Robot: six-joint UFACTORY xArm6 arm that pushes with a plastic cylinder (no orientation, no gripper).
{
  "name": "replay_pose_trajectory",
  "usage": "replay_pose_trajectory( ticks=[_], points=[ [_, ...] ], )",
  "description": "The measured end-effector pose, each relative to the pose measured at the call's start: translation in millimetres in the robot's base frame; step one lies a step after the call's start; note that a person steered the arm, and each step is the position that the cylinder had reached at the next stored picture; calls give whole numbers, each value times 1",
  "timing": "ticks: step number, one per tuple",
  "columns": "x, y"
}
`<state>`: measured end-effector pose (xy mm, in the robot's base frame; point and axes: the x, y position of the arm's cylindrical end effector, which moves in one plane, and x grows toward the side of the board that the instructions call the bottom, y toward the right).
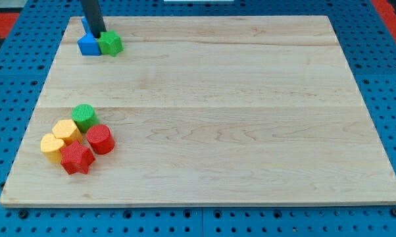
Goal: Move the green star diagonal to the bottom of the blue triangle
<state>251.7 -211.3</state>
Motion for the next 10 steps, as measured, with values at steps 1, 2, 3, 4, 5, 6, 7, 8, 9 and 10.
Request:
replay_pose_trajectory(
  ticks=[1, 2, 3, 4, 5, 6, 7, 8, 9, 10],
  points=[
    [15, 4],
    [21, 20],
    [13, 22],
    [-7, 25],
    [5, 63],
    [37, 32],
    [68, 15],
    [38, 24],
    [3, 41],
    [25, 93]
  ],
)
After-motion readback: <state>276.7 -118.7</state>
